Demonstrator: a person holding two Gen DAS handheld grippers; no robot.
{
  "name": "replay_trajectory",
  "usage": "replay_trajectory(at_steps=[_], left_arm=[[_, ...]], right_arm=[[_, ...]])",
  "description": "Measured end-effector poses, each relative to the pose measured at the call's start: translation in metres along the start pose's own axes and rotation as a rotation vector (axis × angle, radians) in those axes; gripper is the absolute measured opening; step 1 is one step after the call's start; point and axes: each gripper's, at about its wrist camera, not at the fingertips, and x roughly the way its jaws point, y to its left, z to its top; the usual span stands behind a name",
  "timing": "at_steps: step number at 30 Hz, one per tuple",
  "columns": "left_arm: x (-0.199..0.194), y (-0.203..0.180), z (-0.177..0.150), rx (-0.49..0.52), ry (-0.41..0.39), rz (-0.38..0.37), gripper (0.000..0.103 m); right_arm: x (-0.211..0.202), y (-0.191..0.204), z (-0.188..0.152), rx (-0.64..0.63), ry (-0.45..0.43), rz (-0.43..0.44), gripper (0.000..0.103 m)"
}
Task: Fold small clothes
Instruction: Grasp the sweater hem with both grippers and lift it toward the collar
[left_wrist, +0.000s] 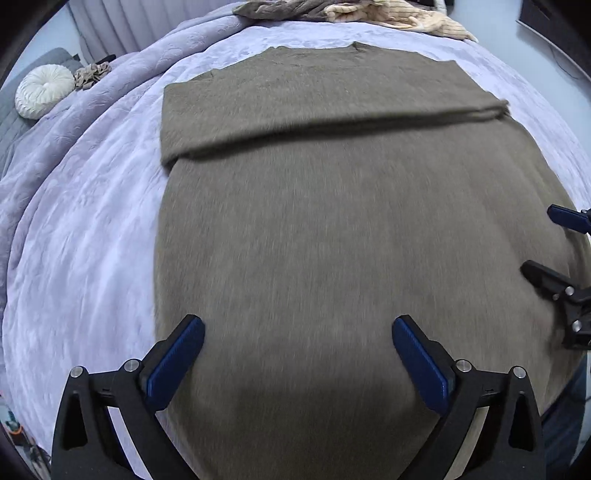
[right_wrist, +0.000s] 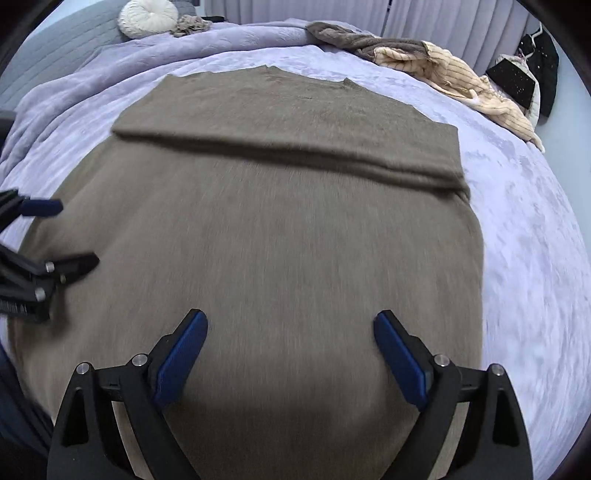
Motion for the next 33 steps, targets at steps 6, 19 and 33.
replay_trajectory(at_steps=[6,19,33], left_arm=[[-0.021,0.014,-0.054,-0.029,-0.016,-0.052,0.102],[-0.056,-0.029,-0.051,0.020,-0.049,-0.086,0.102],[-0.062,0.038,-0.107,-0.255,0.023,-0.112,0.103]], right_arm=[[-0.034,-0.010,-0.074,-0.066,-0.048,-0.003,0.096],[-0.081,0.033,-0.062,-0.165,-0.141,0.028,0.097],[-0.072,0.017,-0.113,-0.110,-0.027,-0.022,0.098]])
